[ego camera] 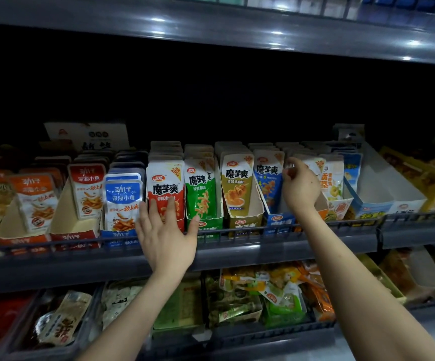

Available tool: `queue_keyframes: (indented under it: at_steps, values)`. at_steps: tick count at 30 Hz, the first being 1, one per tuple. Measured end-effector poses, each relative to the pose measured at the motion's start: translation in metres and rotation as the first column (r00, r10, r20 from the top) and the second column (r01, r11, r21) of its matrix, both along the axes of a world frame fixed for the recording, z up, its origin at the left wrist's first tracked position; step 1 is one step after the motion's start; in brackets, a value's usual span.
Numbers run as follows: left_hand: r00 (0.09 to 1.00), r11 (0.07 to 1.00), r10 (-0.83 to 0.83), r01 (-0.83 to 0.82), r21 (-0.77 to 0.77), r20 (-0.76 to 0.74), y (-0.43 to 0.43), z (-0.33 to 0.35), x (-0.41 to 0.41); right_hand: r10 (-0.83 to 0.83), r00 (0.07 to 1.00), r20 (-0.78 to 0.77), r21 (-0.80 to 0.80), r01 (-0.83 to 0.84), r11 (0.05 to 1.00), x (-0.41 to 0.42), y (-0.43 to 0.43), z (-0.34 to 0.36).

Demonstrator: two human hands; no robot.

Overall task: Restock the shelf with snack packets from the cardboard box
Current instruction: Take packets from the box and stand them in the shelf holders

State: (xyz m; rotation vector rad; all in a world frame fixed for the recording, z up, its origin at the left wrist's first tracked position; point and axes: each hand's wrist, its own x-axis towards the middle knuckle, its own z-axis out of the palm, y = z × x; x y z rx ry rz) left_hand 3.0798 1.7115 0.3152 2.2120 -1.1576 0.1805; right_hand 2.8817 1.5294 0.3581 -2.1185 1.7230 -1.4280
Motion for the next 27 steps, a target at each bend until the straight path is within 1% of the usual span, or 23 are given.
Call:
queue_keyframes:
  at_steps: [2,4,7,10,14,15,19,21,24,27]
  values:
    - [1.0,1.0,0.0,0.0,0.006,-0.002,0.0,0.0,0.0,0.018,0.998,-0.058,0.038,-0.016,0.999,0.0,0.001,0.0]
    - [1.0,1.0,0.002,-0.002,0.011,0.001,0.0,-0.001,0.0,0.079,0.991,-0.111,0.103,-0.067,0.992,-0.001,0.002,-0.001]
    - [1.0,1.0,-0.006,0.006,0.002,-0.003,0.0,0.0,0.001,0.165,0.976,-0.141,0.204,-0.135,0.97,-0.003,0.008,-0.002]
    - [1.0,1.0,-0.011,0.011,0.013,-0.012,0.002,0.001,0.001,0.203,0.978,-0.049,0.204,-0.189,0.961,-0.008,0.019,-0.002]
    - [0.999,0.999,-0.022,0.023,0.043,-0.023,0.004,0.007,0.0,0.204,0.967,0.154,0.223,-0.235,0.946,-0.021,0.042,-0.001]
    - [0.999,0.998,-0.029,0.03,0.057,-0.028,0.006,0.009,0.0,0.201,0.965,0.17,0.222,-0.236,0.946,-0.025,0.05,0.0]
    - [0.998,0.996,-0.049,0.051,0.072,-0.032,0.027,0.018,-0.004,0.203,0.97,0.132,0.168,-0.224,0.96,-0.039,0.093,0.006]
    - [0.998,0.996,-0.063,0.065,0.061,-0.03,0.047,0.021,-0.008,0.196,0.958,0.209,0.2,-0.238,0.95,-0.044,0.115,0.006]
    - [0.995,0.996,-0.079,0.081,0.03,-0.066,0.086,0.018,-0.012,0.205,0.916,0.344,0.231,-0.295,0.927,-0.052,0.15,-0.002]
    - [0.992,0.996,-0.079,0.083,0.038,-0.095,0.13,0.002,-0.008,0.222,0.902,0.372,0.246,-0.326,0.913,-0.058,0.189,-0.019]
